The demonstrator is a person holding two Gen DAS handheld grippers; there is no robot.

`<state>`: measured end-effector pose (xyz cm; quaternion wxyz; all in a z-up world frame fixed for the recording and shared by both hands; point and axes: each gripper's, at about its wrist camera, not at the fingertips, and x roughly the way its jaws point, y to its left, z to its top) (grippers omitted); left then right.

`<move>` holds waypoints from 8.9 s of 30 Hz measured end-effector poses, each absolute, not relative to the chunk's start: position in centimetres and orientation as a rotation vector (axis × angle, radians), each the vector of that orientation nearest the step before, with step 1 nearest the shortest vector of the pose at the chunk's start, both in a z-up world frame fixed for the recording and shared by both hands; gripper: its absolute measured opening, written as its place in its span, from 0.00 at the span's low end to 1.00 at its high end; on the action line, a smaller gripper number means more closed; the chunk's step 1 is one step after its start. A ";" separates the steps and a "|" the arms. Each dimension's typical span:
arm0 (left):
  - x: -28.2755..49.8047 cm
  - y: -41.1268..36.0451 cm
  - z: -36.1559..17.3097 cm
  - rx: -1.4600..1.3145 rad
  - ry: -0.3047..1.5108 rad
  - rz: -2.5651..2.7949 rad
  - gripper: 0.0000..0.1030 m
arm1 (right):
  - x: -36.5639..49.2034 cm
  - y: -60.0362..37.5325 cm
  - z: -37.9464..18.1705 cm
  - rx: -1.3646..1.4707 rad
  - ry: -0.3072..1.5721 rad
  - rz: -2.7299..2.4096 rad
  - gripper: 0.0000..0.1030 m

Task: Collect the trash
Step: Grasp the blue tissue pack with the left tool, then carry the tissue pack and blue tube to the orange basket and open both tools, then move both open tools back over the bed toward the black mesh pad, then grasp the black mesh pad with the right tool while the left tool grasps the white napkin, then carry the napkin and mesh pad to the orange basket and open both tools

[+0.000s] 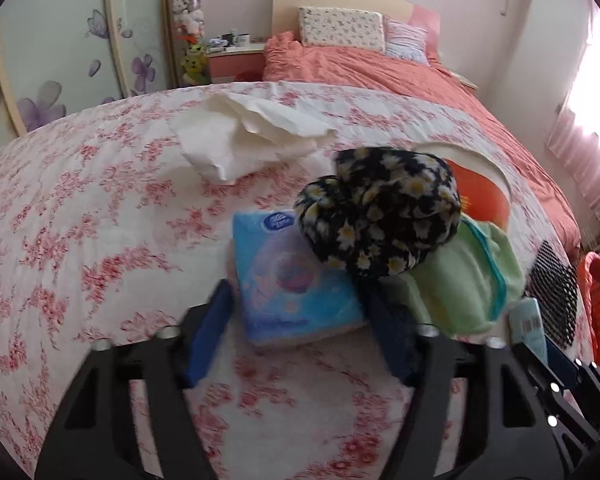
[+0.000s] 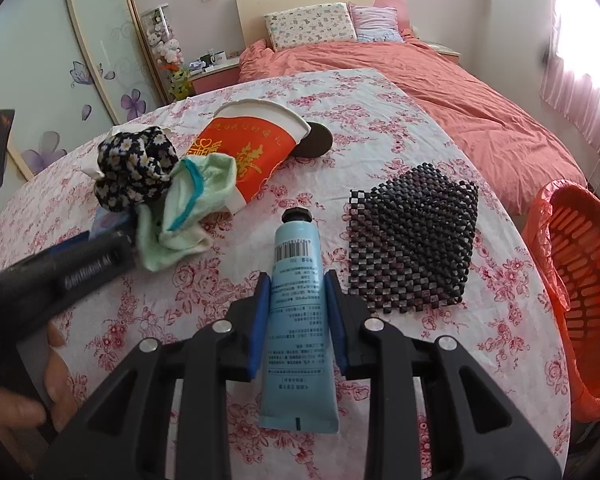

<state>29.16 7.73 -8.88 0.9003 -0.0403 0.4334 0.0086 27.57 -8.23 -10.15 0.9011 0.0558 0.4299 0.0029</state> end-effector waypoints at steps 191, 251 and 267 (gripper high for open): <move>26.1 11.5 -6.3 -0.056 0.813 0.057 0.86 | 31.4 -15.3 -10.4 0.072 0.897 -0.119 0.82; 36.9 12.4 -5.9 -0.096 0.744 0.037 0.24 | 30.0 -14.8 -9.9 0.114 0.876 -0.046 0.12; 31.4 12.8 -0.1 -0.071 0.631 0.076 0.24 | 26.8 -13.5 -4.8 0.127 0.780 -0.001 0.12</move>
